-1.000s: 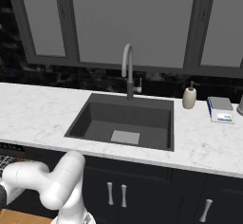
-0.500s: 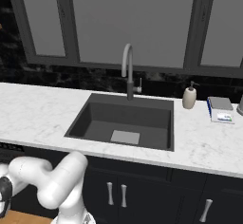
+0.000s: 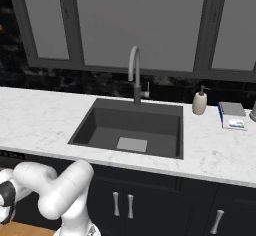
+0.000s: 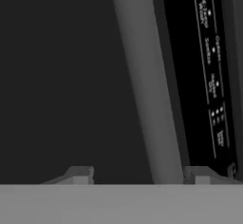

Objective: Pick up the cup and bowl from the counter, place them in the dishwasher, and close the dishwasher door.

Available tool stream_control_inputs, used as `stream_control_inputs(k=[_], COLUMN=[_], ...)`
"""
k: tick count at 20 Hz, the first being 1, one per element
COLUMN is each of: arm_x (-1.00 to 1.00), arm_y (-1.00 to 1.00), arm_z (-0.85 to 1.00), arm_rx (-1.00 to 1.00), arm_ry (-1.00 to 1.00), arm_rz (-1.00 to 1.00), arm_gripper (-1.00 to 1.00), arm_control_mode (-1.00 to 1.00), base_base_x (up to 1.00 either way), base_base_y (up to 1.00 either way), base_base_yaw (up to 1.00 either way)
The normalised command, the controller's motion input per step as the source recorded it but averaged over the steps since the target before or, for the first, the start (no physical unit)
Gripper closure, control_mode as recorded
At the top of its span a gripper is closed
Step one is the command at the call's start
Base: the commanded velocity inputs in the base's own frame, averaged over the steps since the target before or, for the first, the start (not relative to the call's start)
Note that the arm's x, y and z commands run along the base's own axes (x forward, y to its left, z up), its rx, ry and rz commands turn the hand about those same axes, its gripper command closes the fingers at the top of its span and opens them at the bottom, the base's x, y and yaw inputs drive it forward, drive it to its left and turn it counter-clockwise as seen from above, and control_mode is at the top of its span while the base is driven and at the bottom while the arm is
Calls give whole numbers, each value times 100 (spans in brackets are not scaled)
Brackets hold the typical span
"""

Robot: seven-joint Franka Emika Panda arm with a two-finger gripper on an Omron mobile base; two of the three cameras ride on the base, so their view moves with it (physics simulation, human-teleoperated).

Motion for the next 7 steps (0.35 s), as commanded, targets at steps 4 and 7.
stream_control_inputs(k=[4,7], arm_x=[100,100], arm_y=[8,1], arm_z=[-20,-2], arm_rx=[0,0], arm_ry=[-6,0], arm_rz=[-13,-14], arm_gripper=[-100,-100], arm_control_mode=[-100,-100], base_base_x=[0,0], base_base_y=[0,0], base_base_yaw=[0,0])
